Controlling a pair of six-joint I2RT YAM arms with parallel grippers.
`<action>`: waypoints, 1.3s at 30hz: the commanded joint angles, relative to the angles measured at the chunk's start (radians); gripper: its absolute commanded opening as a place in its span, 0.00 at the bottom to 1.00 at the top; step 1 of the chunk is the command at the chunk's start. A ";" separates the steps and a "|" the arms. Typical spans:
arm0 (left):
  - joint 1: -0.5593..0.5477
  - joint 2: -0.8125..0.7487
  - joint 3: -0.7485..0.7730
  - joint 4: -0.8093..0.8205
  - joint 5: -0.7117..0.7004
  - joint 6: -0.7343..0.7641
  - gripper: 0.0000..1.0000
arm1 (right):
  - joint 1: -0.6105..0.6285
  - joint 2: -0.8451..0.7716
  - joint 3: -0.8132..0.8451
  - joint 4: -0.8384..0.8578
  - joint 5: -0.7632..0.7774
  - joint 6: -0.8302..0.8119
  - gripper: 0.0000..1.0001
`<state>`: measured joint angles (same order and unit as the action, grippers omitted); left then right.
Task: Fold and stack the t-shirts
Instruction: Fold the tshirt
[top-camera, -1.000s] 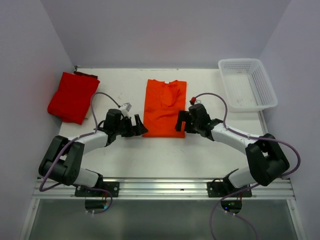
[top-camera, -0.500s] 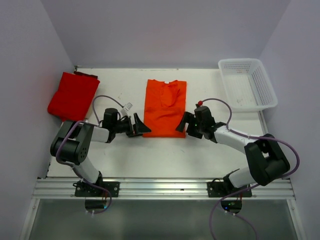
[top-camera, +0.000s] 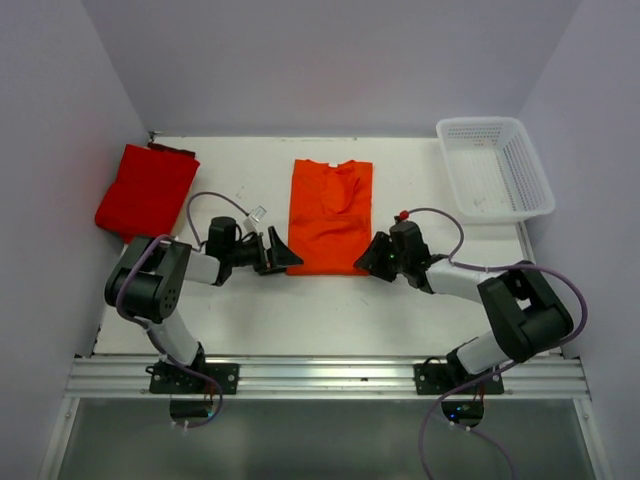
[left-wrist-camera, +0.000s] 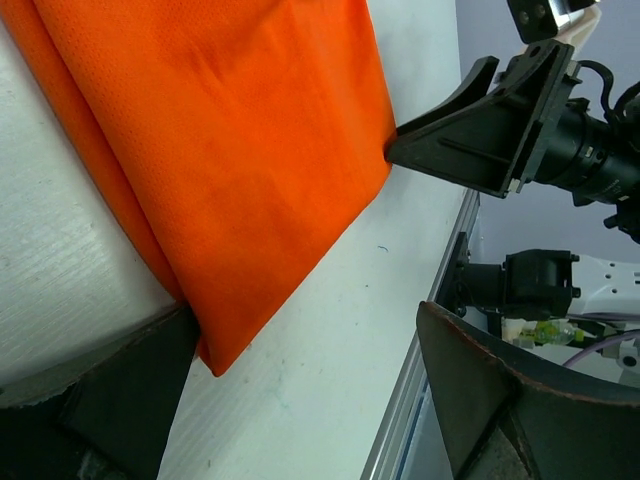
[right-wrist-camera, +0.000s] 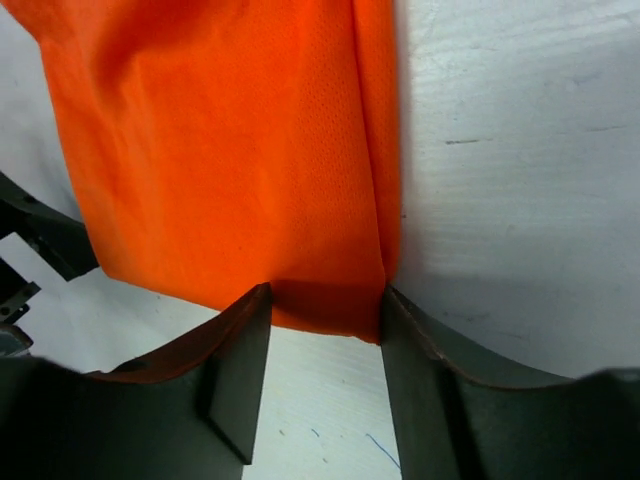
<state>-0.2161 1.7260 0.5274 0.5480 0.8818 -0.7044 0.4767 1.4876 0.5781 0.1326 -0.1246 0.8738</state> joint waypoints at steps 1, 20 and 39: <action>-0.005 0.105 -0.075 -0.067 -0.103 0.007 0.97 | -0.001 0.072 -0.043 0.050 -0.013 0.034 0.49; -0.005 0.173 -0.141 0.139 -0.027 -0.084 0.12 | -0.001 -0.065 -0.073 -0.022 0.014 -0.010 0.00; -0.238 -0.685 -0.190 -0.298 -0.208 -0.155 0.00 | 0.088 -0.582 -0.081 -0.350 -0.141 -0.194 0.00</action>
<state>-0.4267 1.1885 0.2687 0.4294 0.7601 -0.8532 0.5484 0.9562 0.4511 -0.0780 -0.2329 0.7410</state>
